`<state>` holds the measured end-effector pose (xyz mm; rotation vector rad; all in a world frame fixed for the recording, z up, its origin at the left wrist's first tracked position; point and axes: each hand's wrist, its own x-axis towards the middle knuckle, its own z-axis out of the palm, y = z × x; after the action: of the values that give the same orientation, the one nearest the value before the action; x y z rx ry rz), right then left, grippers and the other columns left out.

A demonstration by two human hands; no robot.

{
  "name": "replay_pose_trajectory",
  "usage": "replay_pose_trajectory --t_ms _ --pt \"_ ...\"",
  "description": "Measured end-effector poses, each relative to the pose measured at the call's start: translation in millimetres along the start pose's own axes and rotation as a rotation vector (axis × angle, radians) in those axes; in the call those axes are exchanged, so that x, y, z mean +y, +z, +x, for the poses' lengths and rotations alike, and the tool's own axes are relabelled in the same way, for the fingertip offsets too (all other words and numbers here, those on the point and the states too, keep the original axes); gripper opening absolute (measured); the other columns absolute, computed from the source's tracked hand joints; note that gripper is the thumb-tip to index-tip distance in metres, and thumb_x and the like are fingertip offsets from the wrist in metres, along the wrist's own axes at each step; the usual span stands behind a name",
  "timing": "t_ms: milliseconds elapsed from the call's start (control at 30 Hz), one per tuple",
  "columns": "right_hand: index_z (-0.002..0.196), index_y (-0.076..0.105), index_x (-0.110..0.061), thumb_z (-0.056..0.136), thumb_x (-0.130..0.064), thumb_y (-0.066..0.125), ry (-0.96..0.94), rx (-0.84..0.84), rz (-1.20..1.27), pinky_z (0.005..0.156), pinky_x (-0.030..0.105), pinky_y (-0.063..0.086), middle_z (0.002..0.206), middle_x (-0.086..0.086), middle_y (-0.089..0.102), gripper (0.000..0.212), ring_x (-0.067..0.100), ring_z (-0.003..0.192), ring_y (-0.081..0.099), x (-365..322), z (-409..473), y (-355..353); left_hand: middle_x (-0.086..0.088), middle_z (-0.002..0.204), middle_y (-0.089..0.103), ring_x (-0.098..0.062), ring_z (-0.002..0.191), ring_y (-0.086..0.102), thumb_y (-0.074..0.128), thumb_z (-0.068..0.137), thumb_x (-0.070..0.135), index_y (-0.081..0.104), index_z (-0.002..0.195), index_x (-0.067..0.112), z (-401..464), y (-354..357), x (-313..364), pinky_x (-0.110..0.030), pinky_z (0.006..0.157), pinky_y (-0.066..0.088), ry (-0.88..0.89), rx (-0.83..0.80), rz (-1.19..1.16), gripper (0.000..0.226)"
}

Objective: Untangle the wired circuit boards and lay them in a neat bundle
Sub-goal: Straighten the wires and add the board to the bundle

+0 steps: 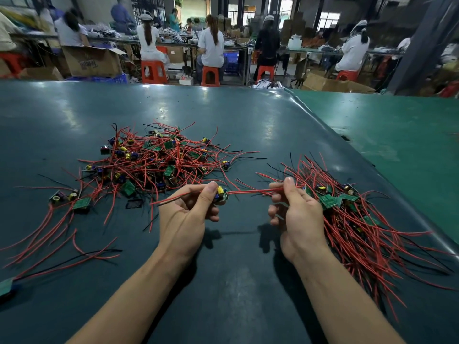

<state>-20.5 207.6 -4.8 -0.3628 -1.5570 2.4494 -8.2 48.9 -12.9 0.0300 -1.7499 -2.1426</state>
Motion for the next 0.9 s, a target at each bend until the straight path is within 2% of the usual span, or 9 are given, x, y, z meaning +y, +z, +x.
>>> replay_pose_trajectory --t_ms 167,267,333,400,500,567,667,767,900 --pt "0.06 0.055 -0.016 0.102 -0.031 0.049 -0.031 0.05 -0.12 0.037 0.017 0.029 0.046 -0.005 0.04 0.045 0.011 0.035 0.04 3.9 4.2 -2.1 -0.007 0.067 0.071 -0.014 0.05 0.059 0.066 0.089 0.012 0.068 0.083 0.0 -2.8 1.0 -1.3 -0.023 0.049 0.052 -0.006 -0.066 0.022 0.013" --pt "0.063 0.064 -0.017 0.101 -0.032 0.051 -0.269 0.104 -0.383 0.042 0.023 0.035 0.051 -0.005 0.048 0.043 0.013 0.042 0.044 2.5 4.9 -9.2 -0.009 0.069 0.072 -0.015 0.051 0.06 0.067 0.089 0.013 0.068 0.082 0.0 -3.8 0.0 -2.0 -0.023 0.05 0.052 0.012 -0.081 0.052 0.014" --pt "0.074 0.068 -0.016 0.1 -0.03 0.054 -0.497 0.157 -0.684 0.055 0.028 0.038 0.061 -0.006 0.054 0.032 0.015 0.053 0.048 3.4 6.9 -14.0 -0.008 0.068 0.072 -0.015 0.051 0.059 0.067 0.089 0.013 0.068 0.082 0.0 -2.3 -1.1 -1.6 -0.023 0.049 0.051 0.005 -0.053 0.047 0.015" --pt "0.089 0.068 -0.02 0.098 -0.02 0.056 -0.59 0.157 -0.768 0.064 0.029 0.042 0.072 -0.008 0.061 0.015 0.015 0.061 0.054 4.8 5.9 -12.8 -0.006 0.066 0.07 -0.014 0.049 0.057 0.067 0.089 0.014 0.068 0.082 0.0 0.6 -2.7 -1.8 -0.023 0.048 0.051 -0.017 -0.019 0.028 0.016" --pt "0.1 0.068 -0.023 0.099 -0.011 0.053 -0.541 0.073 -0.722 0.058 0.023 0.049 0.076 -0.008 0.068 0.019 0.013 0.054 0.061 7.8 1.6 -9.2 -0.005 0.064 0.069 -0.013 0.048 0.056 0.068 0.089 0.015 0.069 0.079 0.004 2.4 -3.4 -1.8 -0.023 0.047 0.051 -0.038 0.004 0.038 0.015" --pt "0.095 0.068 -0.026 0.099 -0.008 0.052 -0.478 0.034 -0.673 0.045 0.016 0.044 0.073 -0.004 0.069 0.023 0.008 0.04 0.055 7.7 1.4 -9.8 -0.004 0.062 0.069 -0.013 0.047 0.056 0.068 0.089 0.015 0.069 0.077 0.005 2.4 -3.3 -2.0 -0.022 0.046 0.05 -0.046 0.004 0.045 0.015" --pt "0.092 0.069 -0.02 0.099 -0.005 0.052 -0.273 -0.026 -0.371 0.036 0.018 0.036 0.067 0.001 0.068 0.024 0.009 0.035 0.043 1.3 3.1 -11.3 -0.003 0.062 0.069 -0.012 0.047 0.056 0.068 0.088 0.016 0.07 0.077 0.007 2.7 -2.1 -2.0 -0.021 0.044 0.049 -0.089 -0.004 0.013 0.014" --pt "0.095 0.069 -0.013 0.1 -0.012 0.051 -0.102 -0.114 -0.074 0.035 0.016 0.031 0.06 0.001 0.067 0.018 0.007 0.034 0.039 -5.5 4.2 -10.2 -0.004 0.062 0.068 -0.012 0.045 0.054 0.068 0.088 0.015 0.069 0.077 0.007 3.7 -1.6 -1.2 -0.021 0.042 0.047 -0.147 0.003 -0.059 0.013" --pt "0.092 0.068 -0.008 0.102 -0.025 0.049 -0.034 -0.099 0.004 0.035 0.013 0.028 0.051 0.005 0.063 0.028 0.007 0.03 0.035 -6.3 3.9 -8.1 -0.008 0.063 0.068 -0.012 0.045 0.053 0.067 0.087 0.017 0.07 0.077 0.005 3.9 -2.4 -0.8 -0.021 0.043 0.047 -0.171 -0.001 -0.082 0.017"
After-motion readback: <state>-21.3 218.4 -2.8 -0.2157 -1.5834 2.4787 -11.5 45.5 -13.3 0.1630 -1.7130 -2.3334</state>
